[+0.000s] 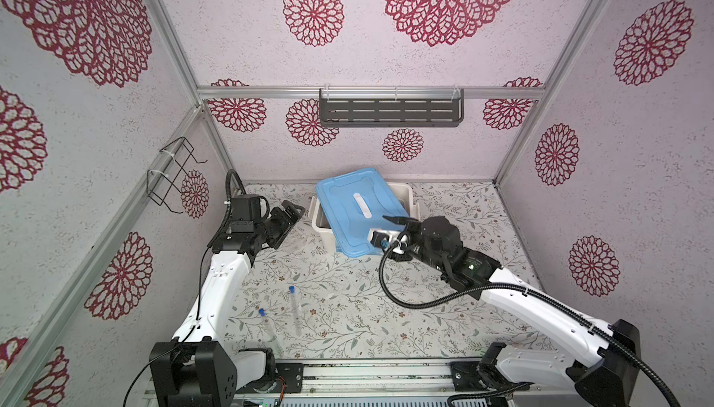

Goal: Organize the chemistry lab equipment
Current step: 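Move the right gripper to the lid's white handle and grasp it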

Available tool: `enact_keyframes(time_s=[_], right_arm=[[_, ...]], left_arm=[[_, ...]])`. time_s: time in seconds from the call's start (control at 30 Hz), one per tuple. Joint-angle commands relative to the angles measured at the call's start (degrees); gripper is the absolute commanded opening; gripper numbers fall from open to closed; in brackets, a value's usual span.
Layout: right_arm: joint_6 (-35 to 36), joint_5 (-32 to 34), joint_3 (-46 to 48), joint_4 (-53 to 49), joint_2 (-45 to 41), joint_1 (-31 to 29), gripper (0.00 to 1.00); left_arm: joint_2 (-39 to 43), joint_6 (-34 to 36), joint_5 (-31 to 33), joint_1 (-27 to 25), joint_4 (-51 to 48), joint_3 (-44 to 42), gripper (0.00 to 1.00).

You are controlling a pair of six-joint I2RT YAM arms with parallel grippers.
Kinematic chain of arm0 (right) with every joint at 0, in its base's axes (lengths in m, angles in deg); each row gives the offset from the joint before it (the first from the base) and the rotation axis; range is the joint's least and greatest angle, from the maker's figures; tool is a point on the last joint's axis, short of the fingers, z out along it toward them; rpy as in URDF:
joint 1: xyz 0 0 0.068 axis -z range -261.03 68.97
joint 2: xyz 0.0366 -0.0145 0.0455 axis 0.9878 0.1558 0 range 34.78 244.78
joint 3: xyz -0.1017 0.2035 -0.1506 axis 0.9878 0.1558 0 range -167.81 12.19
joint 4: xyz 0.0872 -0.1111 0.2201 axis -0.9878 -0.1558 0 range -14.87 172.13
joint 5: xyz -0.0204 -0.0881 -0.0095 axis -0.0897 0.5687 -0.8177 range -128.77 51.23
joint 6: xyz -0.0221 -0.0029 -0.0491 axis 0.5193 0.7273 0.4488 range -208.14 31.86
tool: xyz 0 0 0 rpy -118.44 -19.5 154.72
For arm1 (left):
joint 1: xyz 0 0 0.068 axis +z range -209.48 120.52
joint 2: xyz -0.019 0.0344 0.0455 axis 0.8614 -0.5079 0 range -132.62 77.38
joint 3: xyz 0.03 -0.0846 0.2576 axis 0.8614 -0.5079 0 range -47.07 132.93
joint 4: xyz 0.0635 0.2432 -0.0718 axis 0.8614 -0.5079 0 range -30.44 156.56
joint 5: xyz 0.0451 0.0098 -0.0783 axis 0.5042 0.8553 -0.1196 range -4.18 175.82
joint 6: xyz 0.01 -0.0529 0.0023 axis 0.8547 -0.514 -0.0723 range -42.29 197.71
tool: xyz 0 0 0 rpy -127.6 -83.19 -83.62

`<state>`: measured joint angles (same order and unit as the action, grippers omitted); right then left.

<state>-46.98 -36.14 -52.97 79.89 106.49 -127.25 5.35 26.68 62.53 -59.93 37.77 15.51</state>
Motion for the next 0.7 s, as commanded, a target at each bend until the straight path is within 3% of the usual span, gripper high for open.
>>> enact_keyframes(time_s=[0.0,0.17,0.23,0.37,0.47,0.67], right_arm=[[-22.35,-1.92,-9.74,0.27,6.64,3.33,0.63],[-41.1,-6.89,-25.52,-13.27,18.69,9.13,0.63],[-44.33,-6.92,-31.24,-19.09,23.43,9.43,0.65],[-48.13,-9.56,-45.37,-33.99,34.94,9.74,0.66],[-49.51,-7.1,-55.06,-43.17,42.53,9.74,0.65],[-49.71,-7.51,-59.64,-47.03,48.29,9.72,0.62]], left_arm=[[0.05,5.29,2.35,-1.94,-3.87,3.88,0.98],[1.28,6.32,4.47,-2.36,-6.94,3.76,0.97],[2.03,6.77,5.47,-2.34,-8.03,3.27,0.98],[3.0,7.55,6.01,-2.36,-9.36,2.13,0.98],[2.96,8.22,5.62,-2.36,-10.14,1.66,0.98],[1.48,11.74,7.96,-2.1,-15.19,4.91,0.97]])
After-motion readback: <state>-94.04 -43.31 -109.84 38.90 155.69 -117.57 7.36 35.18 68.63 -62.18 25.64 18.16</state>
